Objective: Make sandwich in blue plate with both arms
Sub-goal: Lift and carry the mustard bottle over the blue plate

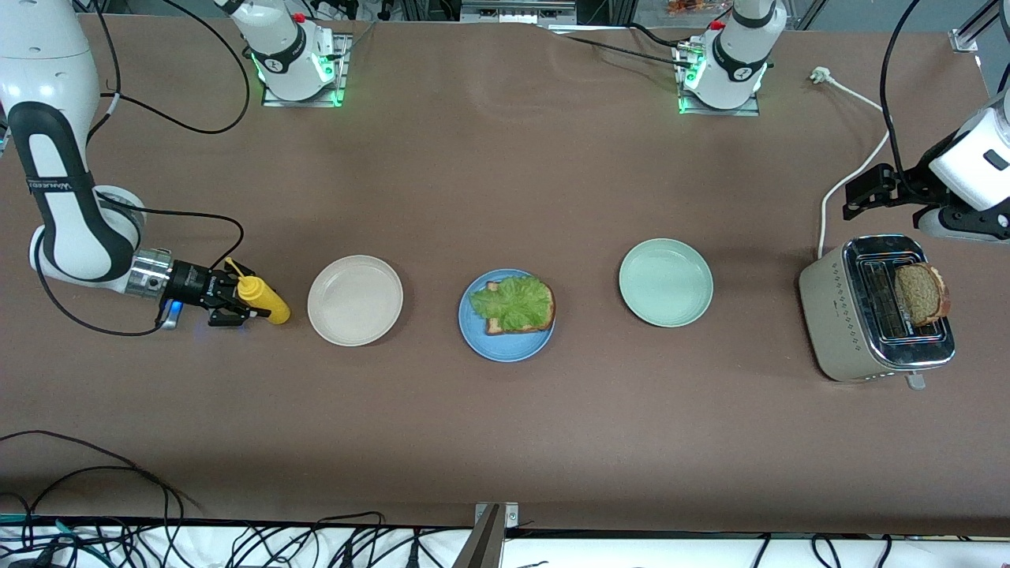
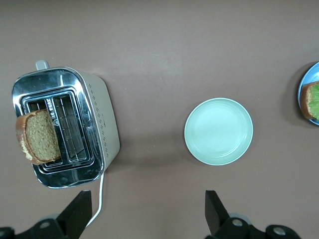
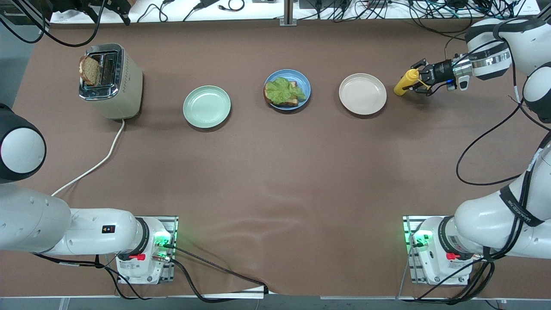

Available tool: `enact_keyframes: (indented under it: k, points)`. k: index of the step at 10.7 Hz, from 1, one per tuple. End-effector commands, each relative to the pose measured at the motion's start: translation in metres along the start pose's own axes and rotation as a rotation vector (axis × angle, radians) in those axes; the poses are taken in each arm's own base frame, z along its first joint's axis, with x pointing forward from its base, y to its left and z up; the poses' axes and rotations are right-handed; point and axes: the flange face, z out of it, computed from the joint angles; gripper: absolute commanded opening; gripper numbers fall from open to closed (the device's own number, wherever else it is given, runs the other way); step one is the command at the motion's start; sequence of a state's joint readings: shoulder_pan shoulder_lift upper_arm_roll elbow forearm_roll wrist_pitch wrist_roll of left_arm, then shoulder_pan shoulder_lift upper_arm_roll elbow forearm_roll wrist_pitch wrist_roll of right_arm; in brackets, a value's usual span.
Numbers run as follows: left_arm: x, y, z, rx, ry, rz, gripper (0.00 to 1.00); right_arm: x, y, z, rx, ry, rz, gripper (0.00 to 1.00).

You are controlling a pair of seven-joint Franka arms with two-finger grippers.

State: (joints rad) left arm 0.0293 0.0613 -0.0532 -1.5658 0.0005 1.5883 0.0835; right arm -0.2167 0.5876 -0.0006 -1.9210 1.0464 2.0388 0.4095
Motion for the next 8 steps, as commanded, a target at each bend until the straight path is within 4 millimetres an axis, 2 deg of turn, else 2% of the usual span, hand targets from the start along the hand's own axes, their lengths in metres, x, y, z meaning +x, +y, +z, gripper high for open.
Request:
enact_keyframes:
  k: [1, 3, 6, 8]
  points:
    - [0.0, -0.002, -0.005, 0.004, 0.012, 0.017, 1.0, -0.016, -0.013, -0.007, 0.021, 0.012, 0.071, 0.0]
    - [0.0, -0.002, -0.006, 0.004, 0.014, 0.019, 1.0, -0.048, -0.029, -0.02, 0.024, 0.023, 0.029, 0.0]
    - [0.0, -0.002, -0.005, 0.004, 0.012, 0.019, 1.0, -0.104, -0.049, -0.03, -0.052, 0.113, 0.097, 0.0]
    - [0.0, -0.002, -0.005, 0.004, 0.012, 0.019, 1.0, -0.148, -0.061, -0.021, -0.093, 0.158, 0.127, 0.0]
